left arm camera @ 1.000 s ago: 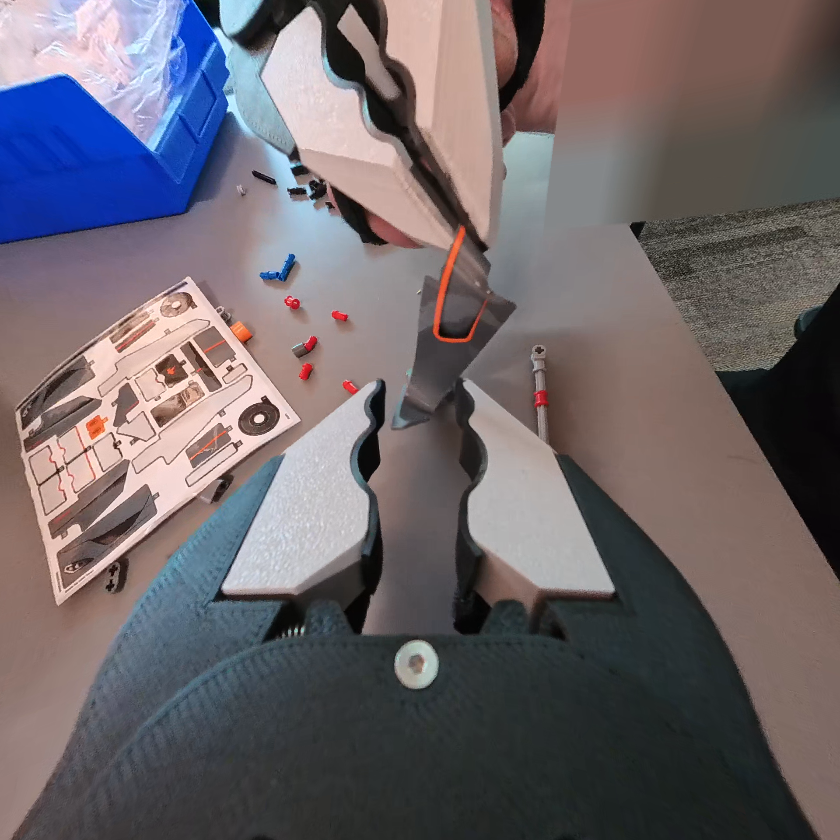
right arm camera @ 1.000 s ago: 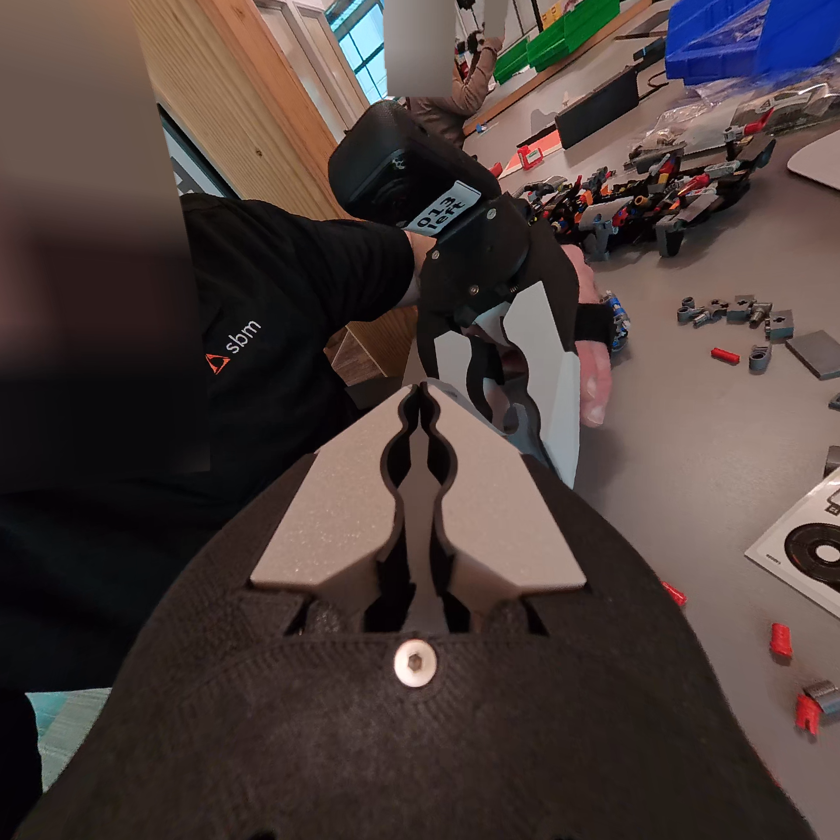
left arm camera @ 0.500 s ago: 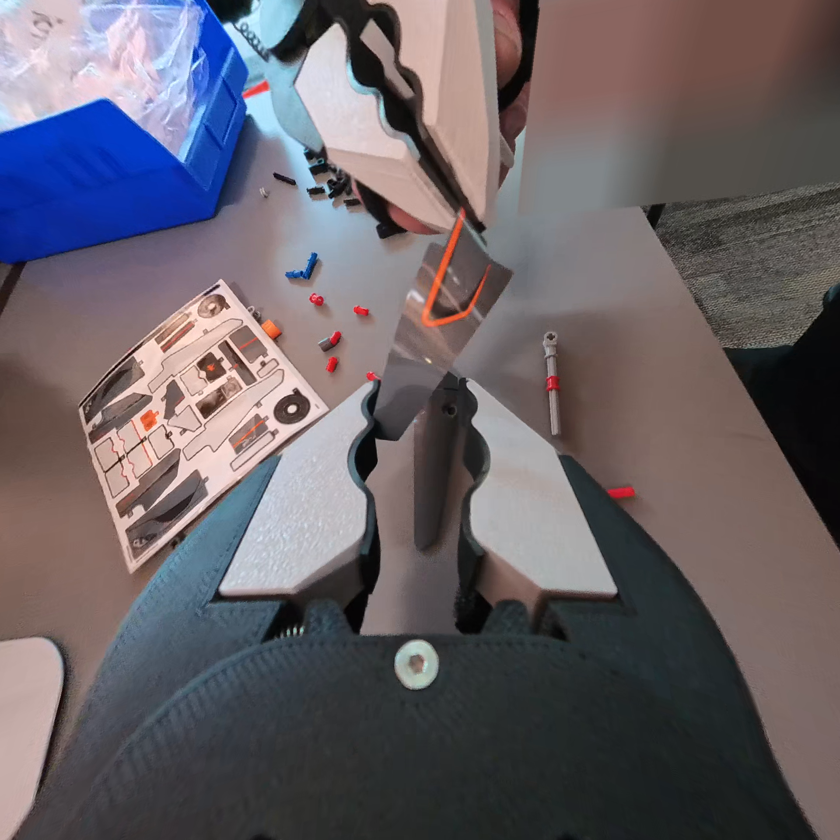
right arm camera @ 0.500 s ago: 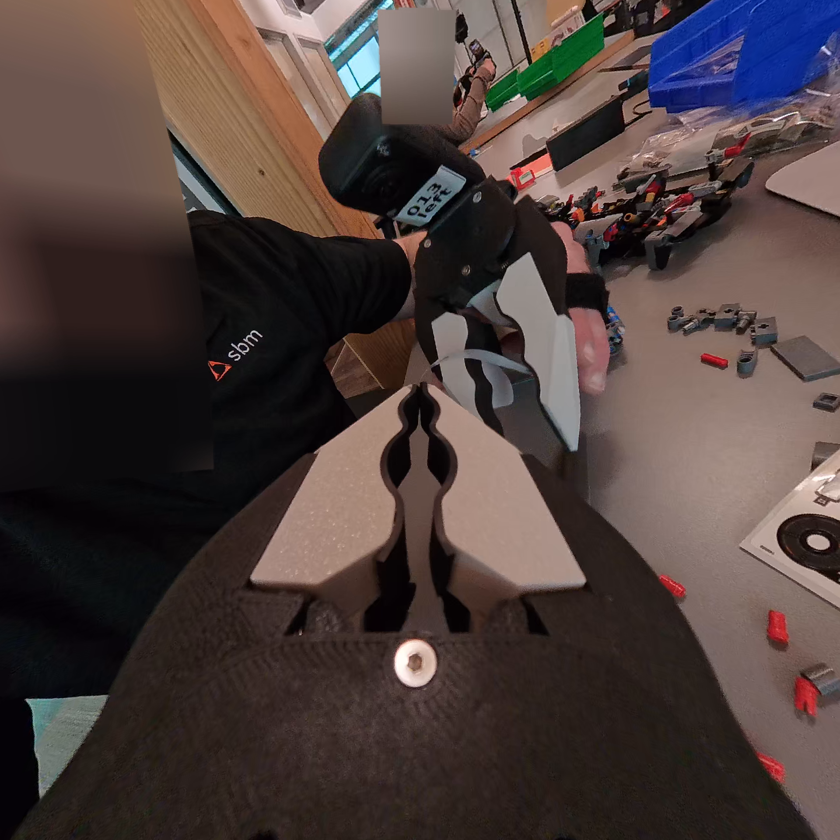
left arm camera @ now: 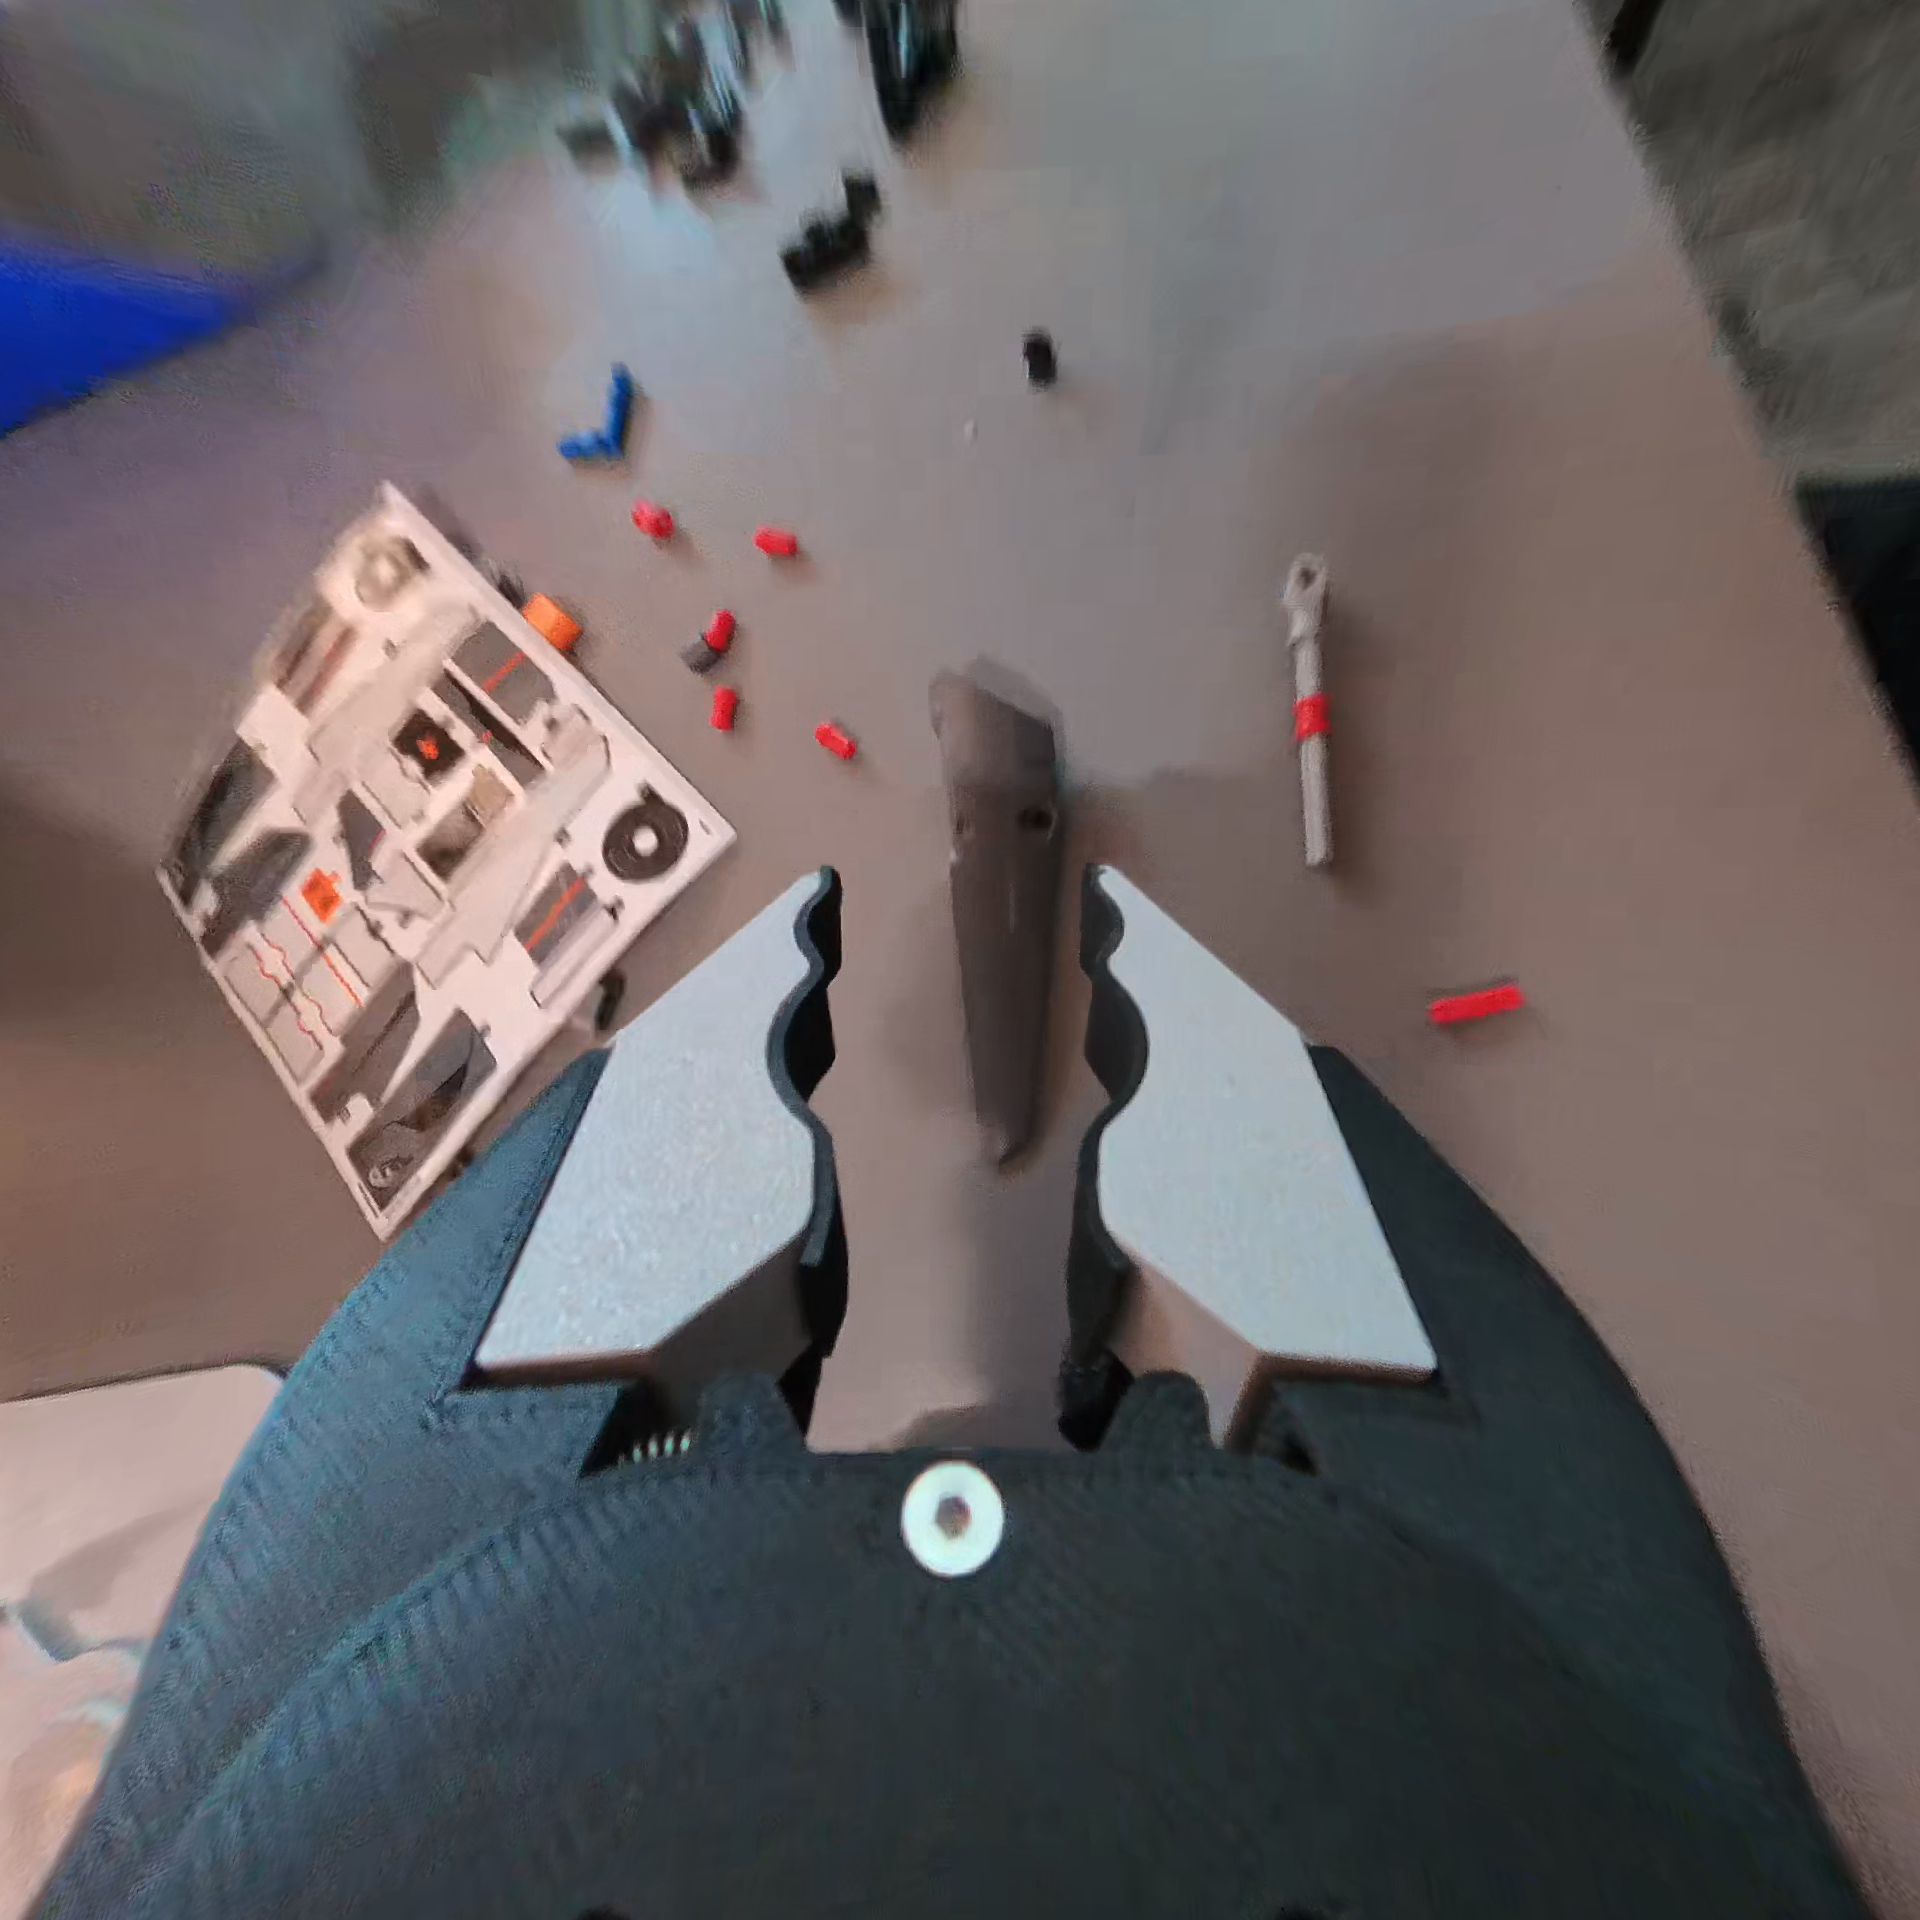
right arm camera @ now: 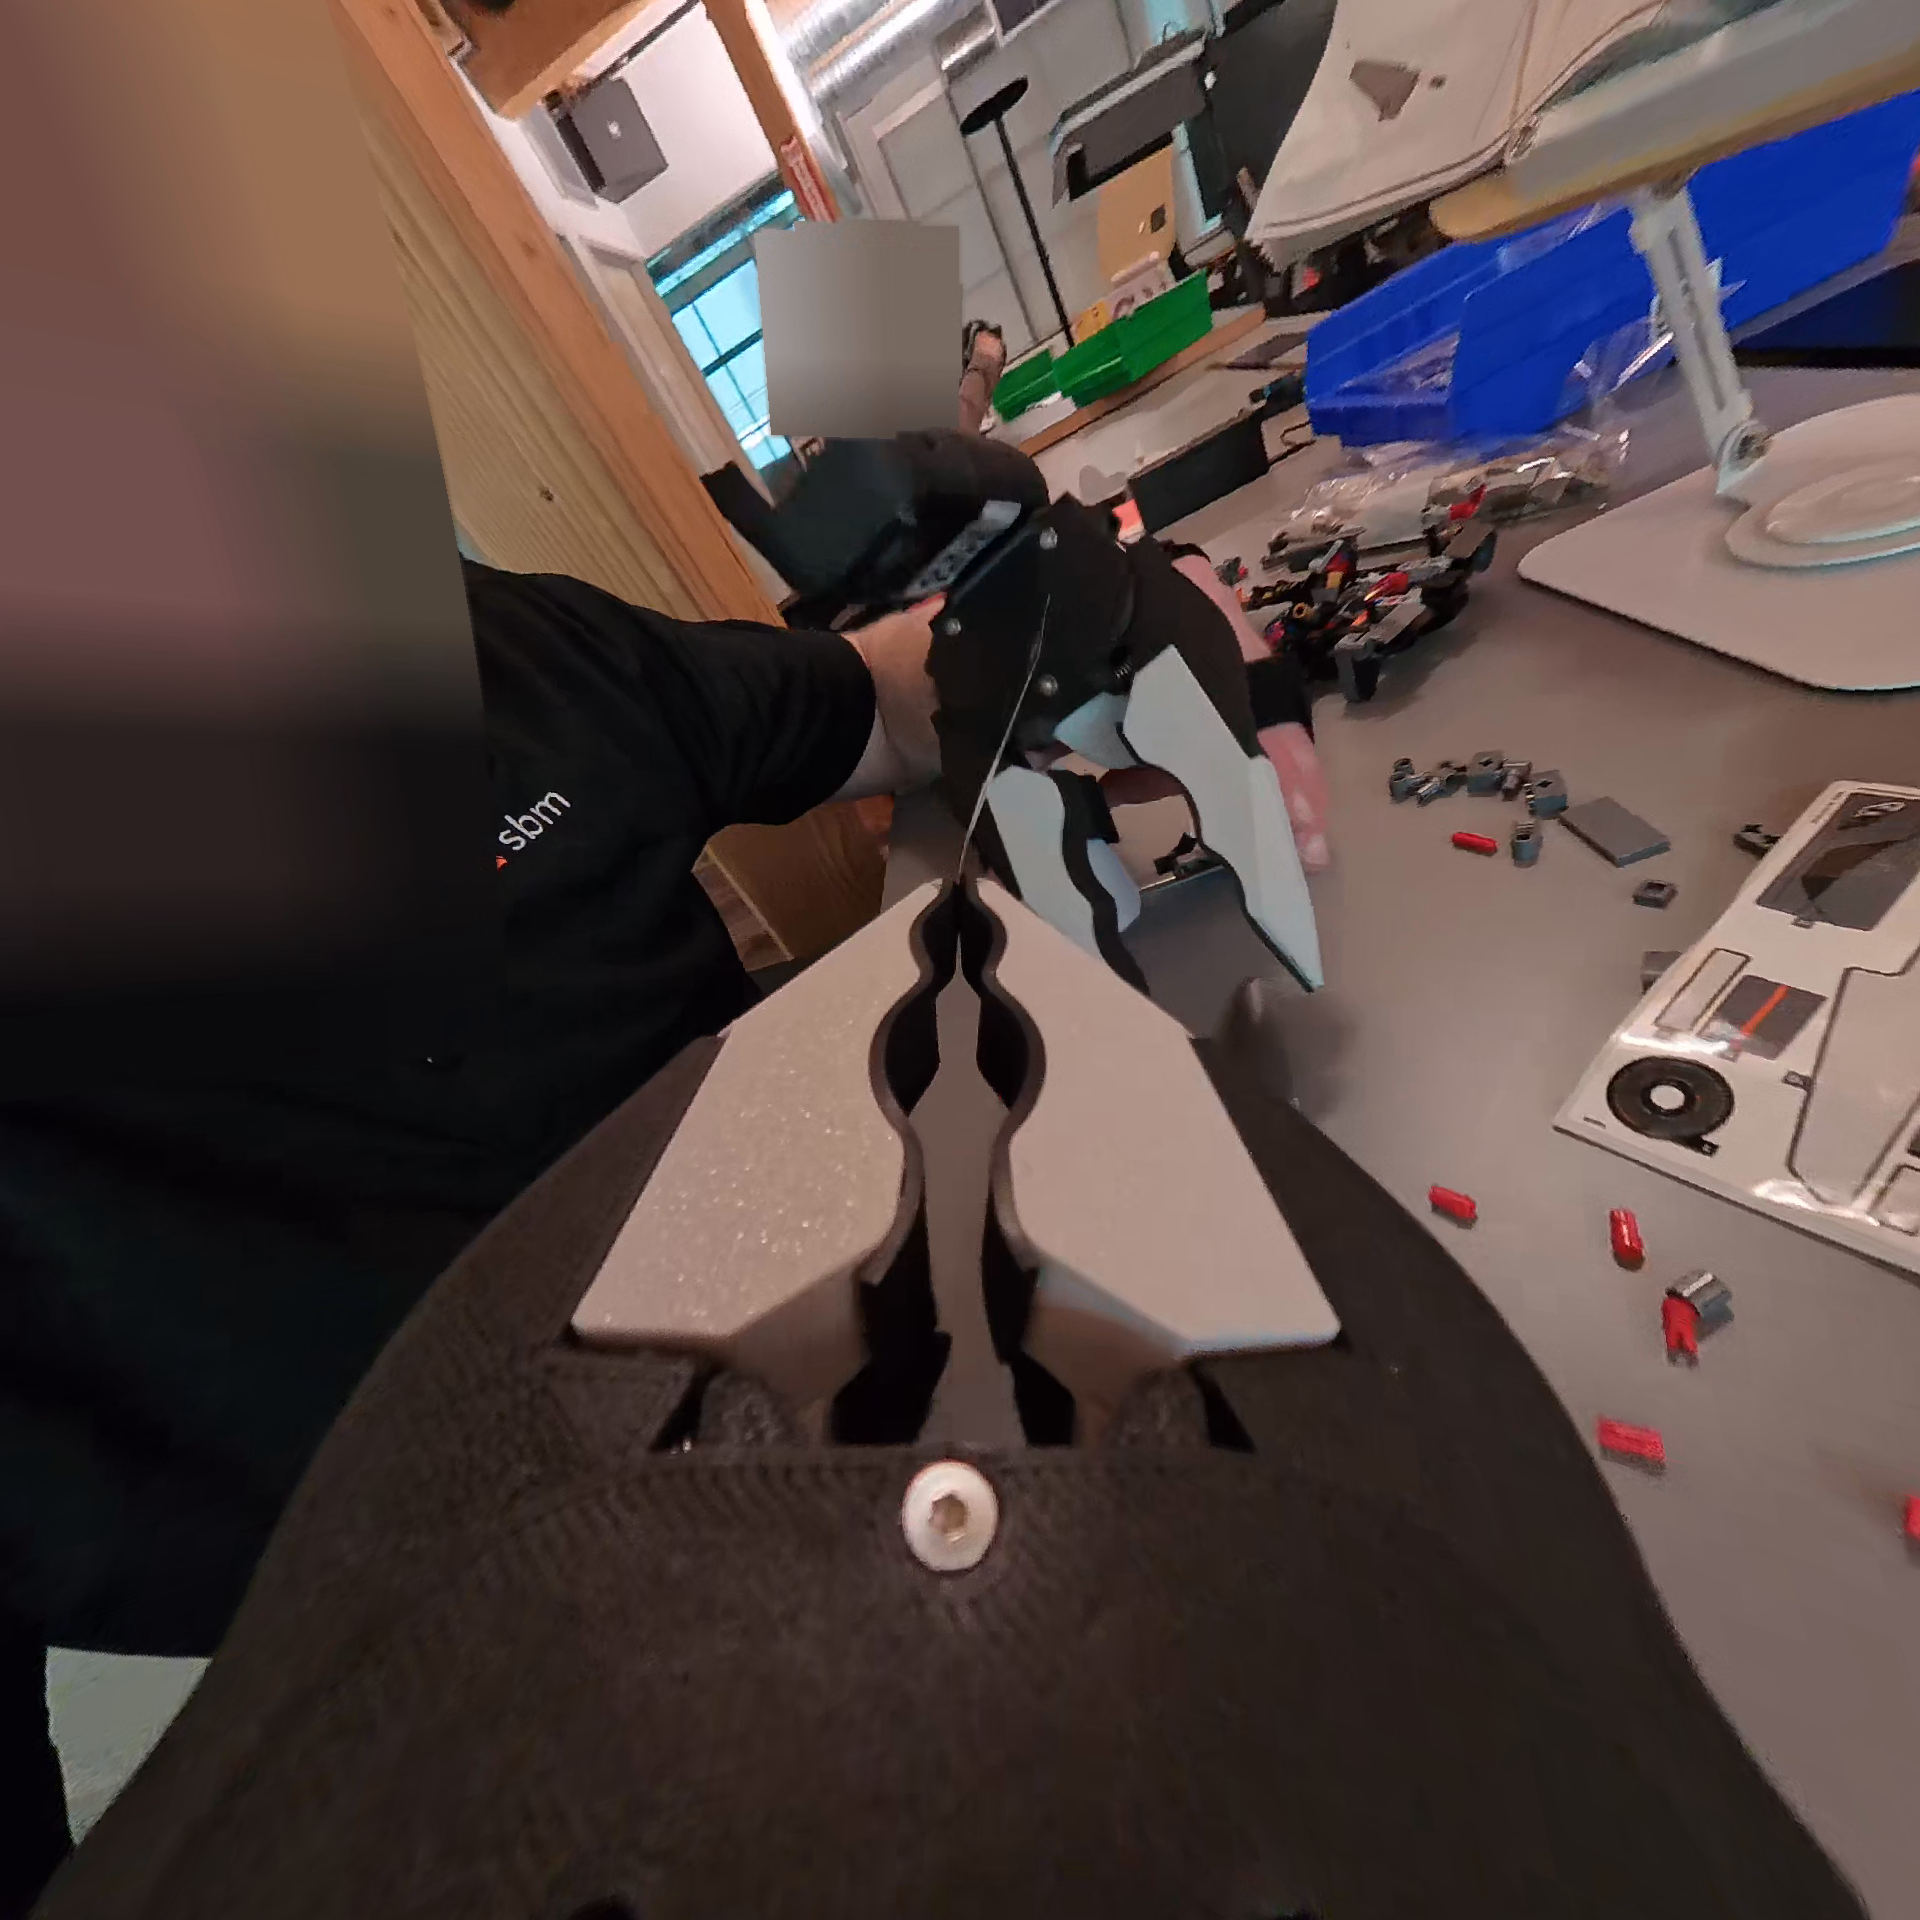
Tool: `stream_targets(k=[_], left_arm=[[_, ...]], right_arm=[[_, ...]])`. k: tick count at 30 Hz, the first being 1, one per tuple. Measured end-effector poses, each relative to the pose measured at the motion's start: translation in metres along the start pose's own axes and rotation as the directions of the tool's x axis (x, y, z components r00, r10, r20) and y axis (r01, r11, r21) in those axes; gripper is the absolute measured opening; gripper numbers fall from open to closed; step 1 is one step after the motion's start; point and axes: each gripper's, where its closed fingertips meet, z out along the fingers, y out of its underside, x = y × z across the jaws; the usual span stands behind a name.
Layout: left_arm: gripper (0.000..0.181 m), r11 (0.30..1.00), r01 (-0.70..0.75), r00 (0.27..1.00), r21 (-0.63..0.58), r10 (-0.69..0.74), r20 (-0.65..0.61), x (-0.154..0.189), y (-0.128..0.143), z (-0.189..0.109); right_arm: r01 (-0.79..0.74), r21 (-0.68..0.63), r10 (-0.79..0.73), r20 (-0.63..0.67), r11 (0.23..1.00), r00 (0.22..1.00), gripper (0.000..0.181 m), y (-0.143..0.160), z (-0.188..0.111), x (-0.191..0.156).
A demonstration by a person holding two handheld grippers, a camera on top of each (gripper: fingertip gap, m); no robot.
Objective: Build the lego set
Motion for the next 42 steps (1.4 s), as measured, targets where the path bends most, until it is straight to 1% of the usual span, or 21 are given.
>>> stream_targets(k=[2, 5, 8, 11, 14, 16, 17, 19, 20, 21, 23, 24, 25, 26, 27, 29, 31, 34, 37, 40, 42], left_arm=[[0.046, 0.994, 0.012, 1.000, -0.111, -0.015, -0.026, -0.002, 0.019, 0.005], [0.042, 0.976, 0.053, 0.991, -0.211, -0.076, -0.106, 0.011, 0.040, 0.004], [0.036, 0.975, 0.083, 0.984, -0.209, -0.112, -0.135, 0.024, 0.038, 0.004], [0.036, 0.973, 0.088, 0.979, -0.214, -0.124, -0.162, 0.042, 0.031, 0.003], [0.037, 0.977, 0.091, 0.972, -0.191, -0.129, -0.198, 0.061, 0.020, 0.005], [0.036, 0.984, 0.097, 0.971, -0.149, -0.126, -0.201, 0.065, 0.011, 0.005], [0.037, 0.983, 0.097, 0.972, -0.154, -0.126, -0.196, 0.065, 0.011, 0.004], [0.029, 0.990, 0.067, 0.991, -0.121, -0.080, -0.105, 0.046, 0.008, -0.001], [0.029, 0.992, 0.043, 0.996, -0.122, -0.052, -0.073, 0.037, 0.008, -0.006], [0.032, 0.991, 0.003, 1.000, -0.137, -0.007, -0.028, 0.026, 0.009, -0.009], [0.038, 0.977, -0.174, 0.982, -0.125, 0.181, 0.048, 0.008, 0.002, -0.011], [0.042, 0.958, -0.258, 0.961, -0.124, 0.268, 0.072, 0.002, -0.003, -0.010], [0.042, 0.928, -0.343, 0.932, -0.145, 0.356, 0.074, -0.001, -0.006, -0.009], [0.046, 0.887, -0.430, 0.893, -0.170, 0.445, 0.061, -0.002, -0.008, -0.006], [0.046, 0.843, -0.507, 0.850, -0.179, 0.524, 0.058, -0.003, -0.011, -0.003], [0.050, 0.764, -0.611, 0.777, -0.209, 0.629, 0.028, -0.002, -0.009, 0.005], [0.053, 0.736, -0.654, 0.748, -0.177, 0.664, -0.002, 0.007, -0.010, 0.011], [0.060, 0.698, -0.678, 0.714, -0.230, 0.700, 0.017, 0.005, -0.005, 0.019], [0.061, 0.761, -0.618, 0.766, -0.197, 0.639, 0.066, 0.005, -0.014, 0.026], [0.060, 0.794, -0.565, 0.790, -0.224, 0.599, 0.130, -0.005, -0.018, 0.031], [0.060, 0.817, -0.537, 0.809, -0.213, 0.569, 0.144, -0.006, -0.022, 0.034]], right_arm=[[0.006, 0.023, -0.006, -0.022, 1.000, 1.000, 0.000, 0.002, -0.009, -0.006], [0.010, 0.048, -0.008, -0.038, 0.999, 0.999, 0.000, 0.007, -0.019, -0.014], [0.013, 0.068, -0.010, -0.040, 0.998, 0.999, 0.000, 0.011, -0.025, -0.019], [0.020, 0.082, -0.016, -0.040, 0.996, 0.999, 0.000, 0.012, -0.029, -0.024], [0.028, 0.094, -0.024, -0.042, 0.995, 0.999, 0.000, 0.014, -0.033, -0.030], [0.031, 0.101, -0.027, -0.046, 0.994, 0.999, 0.000, 0.016, -0.036, -0.033], [0.032, 0.105, -0.027, -0.050, 0.994, 0.998, 0.000, 0.017, -0.037, -0.035], [0.032, 0.113, -0.026, -0.057, 0.993, 0.998, 0.000, 0.019, -0.040, -0.037], [0.030, 0.118, -0.023, -0.059, 0.993, 0.998, 0.000, 0.021, -0.042, -0.038], [0.028, 0.121, -0.020, -0.062, 0.992, 0.998, 0.000, 0.022, -0.043, -0.039], [0.022, 0.129, -0.014, -0.066, 0.991, 0.998, 0.000, 0.026, -0.046, -0.041], [0.020, 0.132, -0.011, -0.069, 0.991, 0.998, 0.000, 0.028, -0.046, -0.041], [0.018, 0.134, -0.008, -0.073, 0.991, 0.997, 0.000, 0.030, -0.047, -0.041], [0.016, 0.138, -0.005, -0.077, 0.990, 0.997, 0.000, 0.031, -0.048, -0.042], [0.014, 0.144, -0.002, -0.080, 0.989, 0.997, 0.000, 0.032, -0.049, -0.042], [0.012, 0.154, 0.001, -0.087, 0.988, 0.996, 0.000, 0.035, -0.052, -0.044], [0.014, 0.162, 0.001, -0.092, 0.987, 0.996, 0.000, 0.037, -0.054, -0.046], [0.014, 0.172, 0.003, -0.096, 0.985, 0.995, 0.000, 0.039, -0.057, -0.047], [0.011, 0.177, 0.006, -0.095, 0.984, 0.995, 0.000, 0.041, -0.060, -0.045], [0.010, 0.182, 0.007, -0.094, 0.983, 0.996, 0.000, 0.042, -0.062, -0.043], [0.012, 0.187, 0.006, -0.097, 0.982, 0.995, 0.000, 0.043, -0.064, -0.043]])
